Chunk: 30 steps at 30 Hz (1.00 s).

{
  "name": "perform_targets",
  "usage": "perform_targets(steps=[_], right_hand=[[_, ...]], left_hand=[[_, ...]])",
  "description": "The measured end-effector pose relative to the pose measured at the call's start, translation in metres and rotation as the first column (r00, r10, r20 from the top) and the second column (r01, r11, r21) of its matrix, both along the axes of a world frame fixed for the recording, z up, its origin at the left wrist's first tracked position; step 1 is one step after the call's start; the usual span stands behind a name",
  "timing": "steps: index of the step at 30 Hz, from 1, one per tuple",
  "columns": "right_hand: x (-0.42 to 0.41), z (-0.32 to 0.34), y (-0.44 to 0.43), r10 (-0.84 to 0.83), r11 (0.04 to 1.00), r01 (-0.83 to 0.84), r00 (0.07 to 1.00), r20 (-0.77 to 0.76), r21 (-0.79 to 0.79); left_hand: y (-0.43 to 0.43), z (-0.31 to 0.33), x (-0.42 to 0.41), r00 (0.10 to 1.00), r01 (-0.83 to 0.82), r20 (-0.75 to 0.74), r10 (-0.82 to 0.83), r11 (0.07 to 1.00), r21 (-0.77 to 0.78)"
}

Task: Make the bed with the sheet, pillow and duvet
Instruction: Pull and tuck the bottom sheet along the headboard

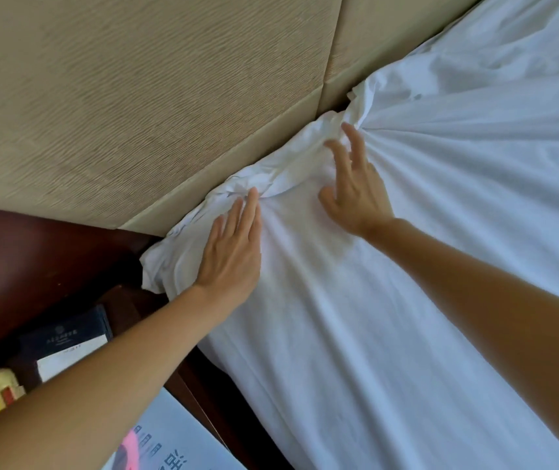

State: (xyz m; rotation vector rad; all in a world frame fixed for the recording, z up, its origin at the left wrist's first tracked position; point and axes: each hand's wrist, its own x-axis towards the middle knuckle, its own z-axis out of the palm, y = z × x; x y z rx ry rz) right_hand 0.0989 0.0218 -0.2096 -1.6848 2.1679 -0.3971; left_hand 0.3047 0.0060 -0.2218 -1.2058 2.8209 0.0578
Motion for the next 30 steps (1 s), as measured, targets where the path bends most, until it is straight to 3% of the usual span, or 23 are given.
perform_targets(steps=[2, 5, 10, 13, 17, 20, 22, 25, 27, 30], right_hand=[[0.007, -0.002, 0.013, 0.115, 0.993, -0.114, 0.993, 0.004, -0.023], [0.009, -0.006, 0.011, 0.219, 0.966, -0.227, 0.973, 0.075, 0.122], [0.007, -0.009, -0.012, 0.253, 0.919, -0.278, 0.959, 0.125, 0.278], [0.002, -0.015, -0.031, 0.286, 0.900, -0.289, 0.956, 0.058, 0.327], [-0.002, -0.022, -0.048, 0.329, 0.888, -0.289, 0.943, -0.054, 0.359], [0.002, -0.018, -0.046, 0.286, 0.912, -0.267, 0.958, -0.015, 0.312], [0.003, -0.015, -0.034, 0.249, 0.938, -0.246, 0.968, 0.016, 0.242], [0.002, -0.017, -0.004, 0.280, 0.947, -0.269, 0.959, -0.037, 0.176], [0.000, -0.018, 0.010, 0.309, 0.932, -0.288, 0.949, -0.066, 0.221], [0.001, -0.015, 0.008, 0.348, 0.895, -0.306, 0.934, -0.078, 0.326]], left_hand=[[0.006, -0.003, -0.001, 0.997, -0.067, 0.042, 0.062, 0.991, 0.117], [0.006, 0.001, -0.007, 0.973, -0.211, 0.154, 0.171, 0.931, 0.300], [-0.019, -0.004, -0.017, 0.961, -0.278, 0.132, 0.245, 0.837, 0.472], [-0.037, -0.004, -0.028, 0.950, -0.296, 0.092, 0.300, 0.761, 0.578], [-0.066, 0.005, -0.037, 0.925, -0.344, 0.123, 0.359, 0.659, 0.669], [-0.073, 0.009, -0.041, 0.924, -0.353, 0.159, 0.349, 0.613, 0.707], [-0.064, 0.008, -0.038, 0.919, -0.364, 0.151, 0.363, 0.640, 0.677], [-0.035, 0.010, -0.022, 0.941, -0.293, 0.017, 0.337, 0.790, 0.539], [-0.015, 0.014, -0.011, 0.971, -0.222, 0.018, 0.239, 0.867, 0.445], [-0.003, 0.014, -0.007, 0.975, -0.219, 0.112, 0.190, 0.884, 0.414]])
